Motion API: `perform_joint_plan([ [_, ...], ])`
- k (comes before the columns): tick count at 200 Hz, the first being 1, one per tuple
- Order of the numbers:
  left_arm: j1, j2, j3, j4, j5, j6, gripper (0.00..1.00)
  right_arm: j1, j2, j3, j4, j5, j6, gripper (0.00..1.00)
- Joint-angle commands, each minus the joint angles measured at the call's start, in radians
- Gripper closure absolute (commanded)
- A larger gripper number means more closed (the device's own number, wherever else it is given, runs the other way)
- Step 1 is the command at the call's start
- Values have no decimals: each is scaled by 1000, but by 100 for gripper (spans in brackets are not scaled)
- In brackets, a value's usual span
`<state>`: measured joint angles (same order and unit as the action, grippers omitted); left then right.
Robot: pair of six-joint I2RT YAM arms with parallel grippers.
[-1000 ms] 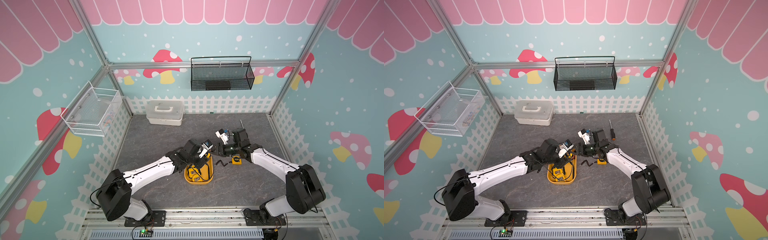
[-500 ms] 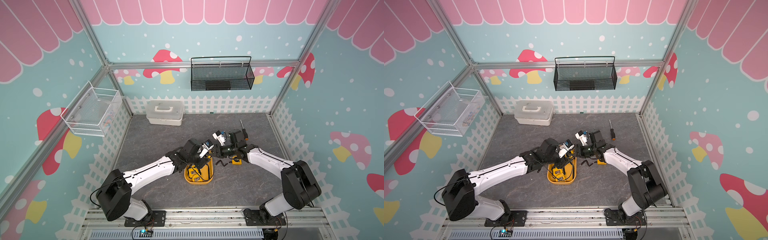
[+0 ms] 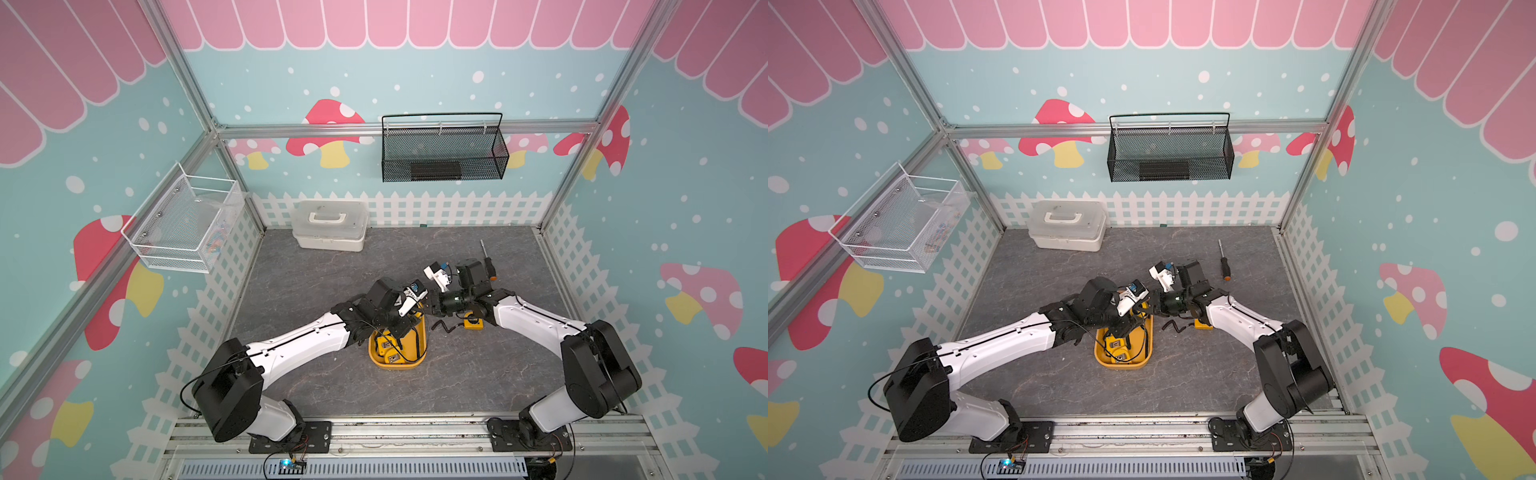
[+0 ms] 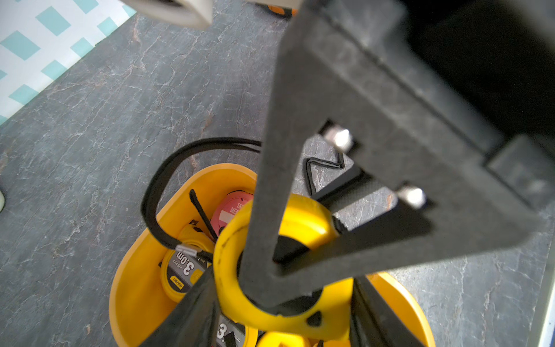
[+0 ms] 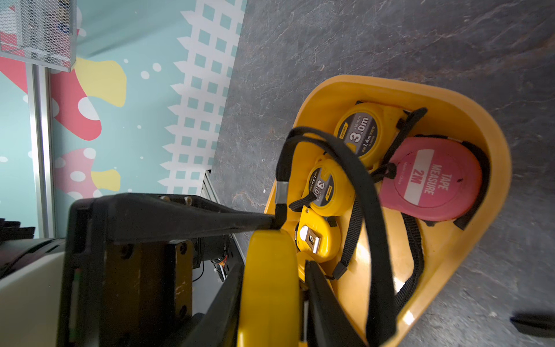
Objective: Take the tape measure out of the storage box
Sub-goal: Place the tape measure at the center of the board.
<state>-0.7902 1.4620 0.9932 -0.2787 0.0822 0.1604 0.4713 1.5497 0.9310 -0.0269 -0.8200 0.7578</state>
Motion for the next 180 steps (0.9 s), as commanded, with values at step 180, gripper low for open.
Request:
perform_joint_plan([
  [180, 21, -58, -65, 31, 10, -12, 24, 6, 22, 35, -14, 4, -32, 76],
])
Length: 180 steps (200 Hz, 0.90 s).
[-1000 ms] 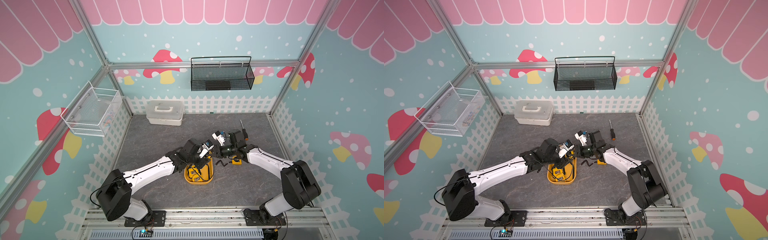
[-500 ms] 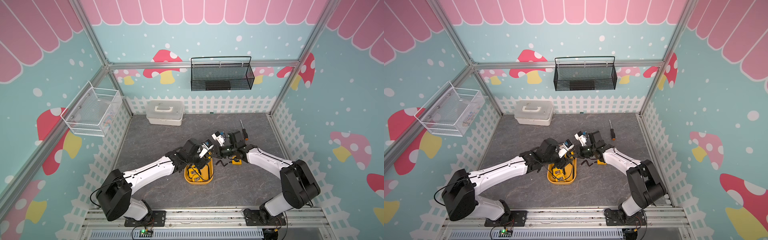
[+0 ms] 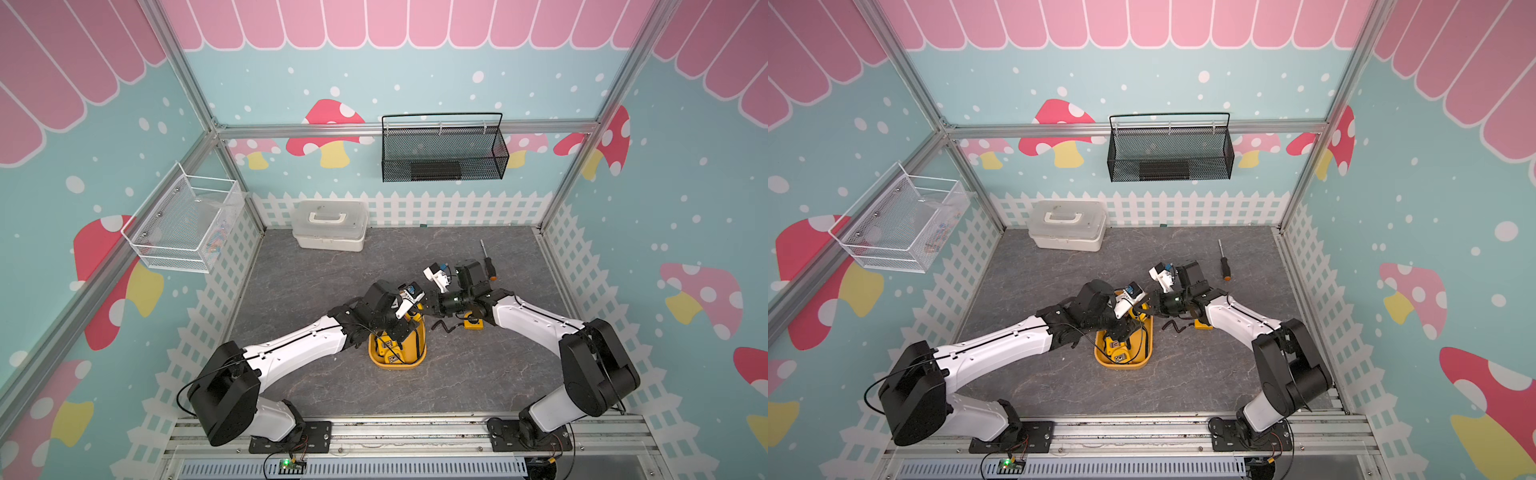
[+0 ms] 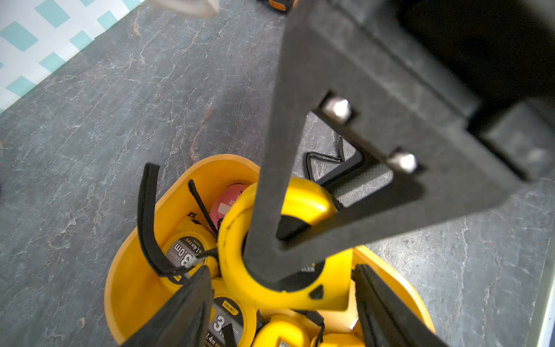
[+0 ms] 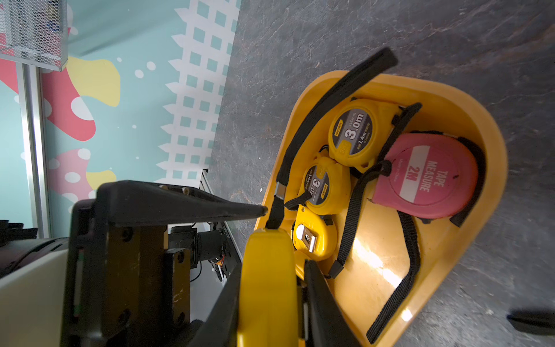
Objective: Take the tape measure out of the storage box
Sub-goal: Place the tape measure at the center of the board.
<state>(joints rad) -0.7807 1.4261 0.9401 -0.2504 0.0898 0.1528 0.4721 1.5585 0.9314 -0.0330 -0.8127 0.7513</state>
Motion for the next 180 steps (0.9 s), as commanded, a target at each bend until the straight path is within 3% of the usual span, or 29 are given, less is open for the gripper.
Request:
perform_joint_plan([
  [1, 12, -23, -13, 2, 3, -4, 24, 5, 14, 36, -10, -4, -26, 76],
  [76, 32, -46, -20, -4, -3, -8, 24, -93, -15, 69, -111, -28, -101, 77],
  [180, 69, -33, -7, 17, 37, -15, 23, -473, -75, 91, -398, 38, -342, 77],
])
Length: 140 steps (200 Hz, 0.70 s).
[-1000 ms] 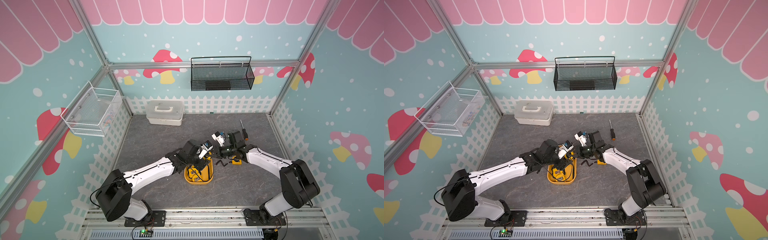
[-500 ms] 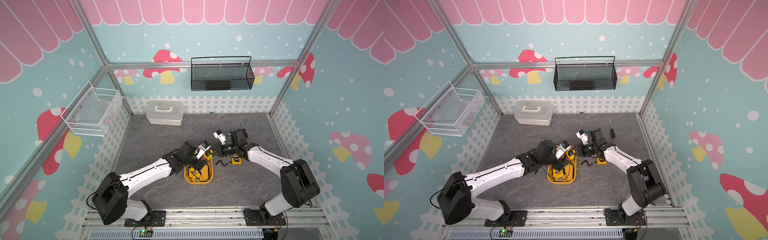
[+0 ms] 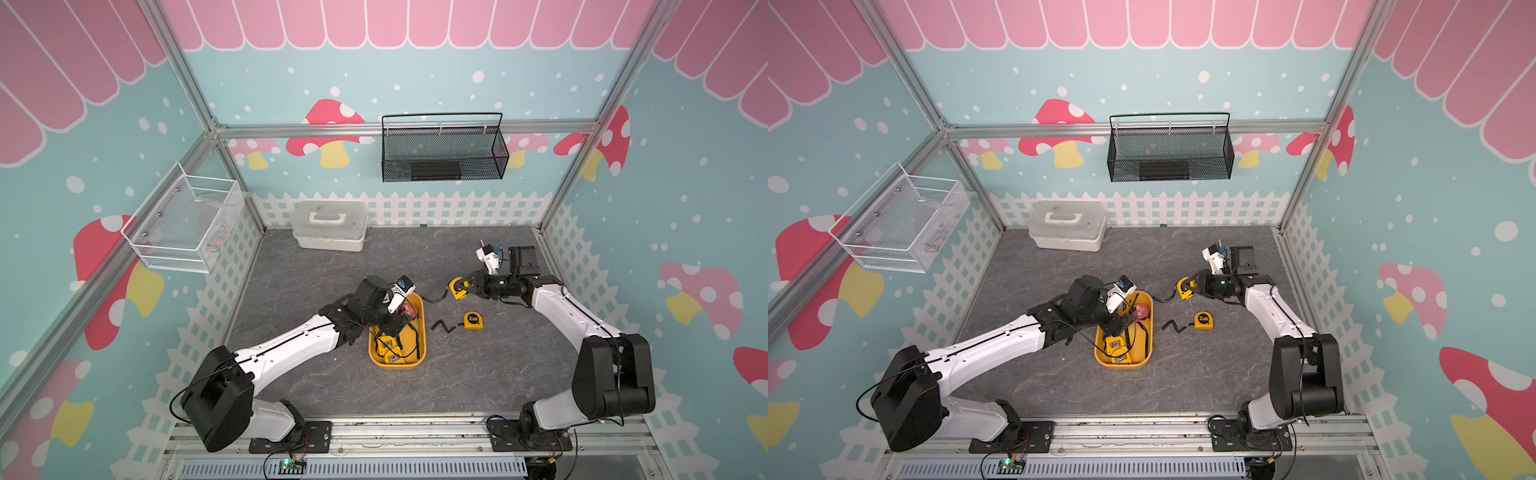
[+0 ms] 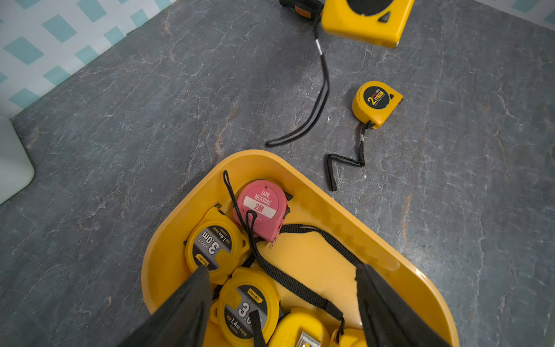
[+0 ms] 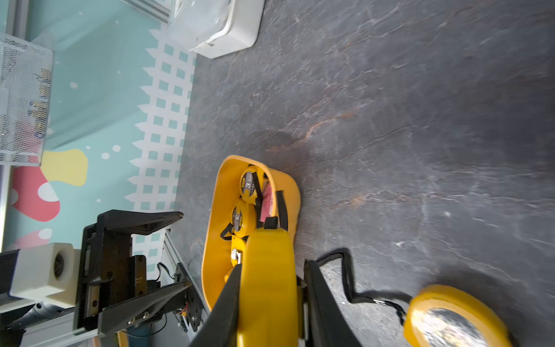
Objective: Take the tape measure out of the storage box
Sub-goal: Place the tape measure at the center of the board.
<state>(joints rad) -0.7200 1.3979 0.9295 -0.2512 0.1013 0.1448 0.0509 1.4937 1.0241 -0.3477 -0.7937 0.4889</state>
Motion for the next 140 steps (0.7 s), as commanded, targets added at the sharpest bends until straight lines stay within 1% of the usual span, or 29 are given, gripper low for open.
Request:
perform_joint_plan([
  [1, 8, -3, 3, 19, 26, -7, 23, -54, -10, -2, -83, 21, -80, 77],
  [53, 8, 3, -5, 26, 39, -28, 23, -184, 44, -81, -77, 94, -111, 77],
  [95, 7, 6, -11, 32, 36, -35, 23, -248, 85, -107, -71, 144, -134, 77],
  [140, 7, 9, -10, 38, 38, -45, 23, -284, 112, -129, -97, 237, -167, 77],
])
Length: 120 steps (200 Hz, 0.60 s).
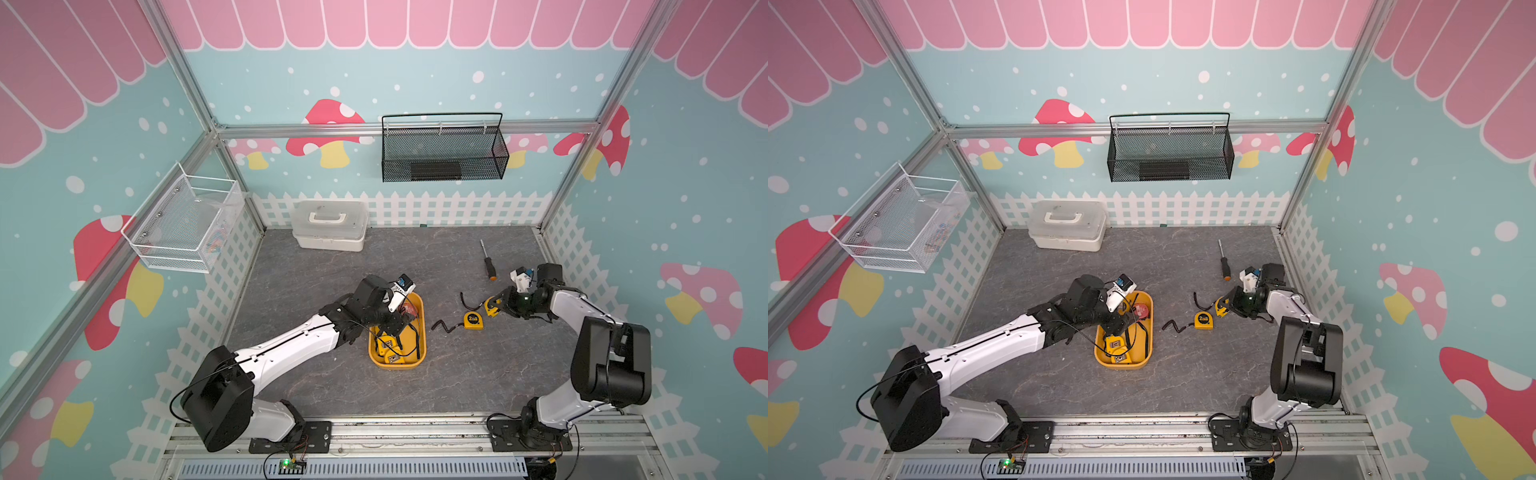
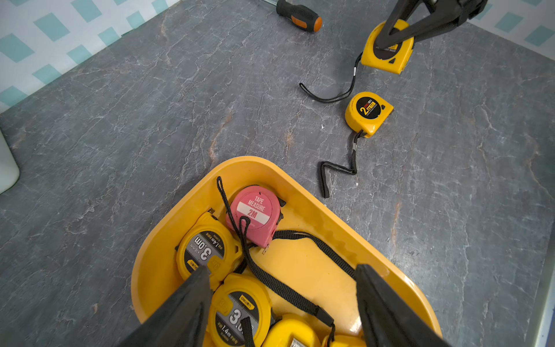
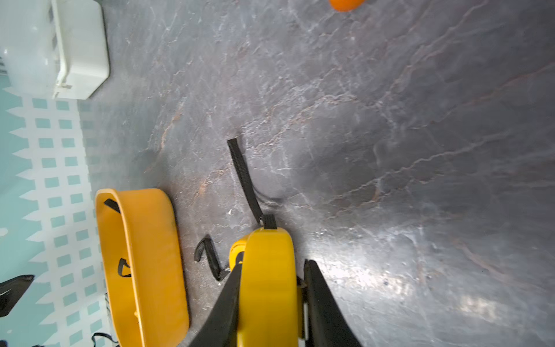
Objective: Take the tape measure out of the storage box
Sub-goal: Place the tape measure at the center of the board.
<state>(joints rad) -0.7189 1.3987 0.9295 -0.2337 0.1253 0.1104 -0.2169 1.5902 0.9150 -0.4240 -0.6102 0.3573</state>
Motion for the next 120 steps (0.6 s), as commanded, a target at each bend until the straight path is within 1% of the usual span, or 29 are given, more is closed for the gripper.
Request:
perform_joint_plan([
  [1, 7, 9, -9, 20, 14, -11, 23, -16, 17, -21, -21, 56, -35, 77],
  [32, 7, 5, -4, 21, 18, -11, 23, -24, 22, -36, -19, 118, -33, 77],
  [120, 6, -1, -13, 25, 9, -9, 23, -51, 80, -45, -14, 173, -49, 77],
])
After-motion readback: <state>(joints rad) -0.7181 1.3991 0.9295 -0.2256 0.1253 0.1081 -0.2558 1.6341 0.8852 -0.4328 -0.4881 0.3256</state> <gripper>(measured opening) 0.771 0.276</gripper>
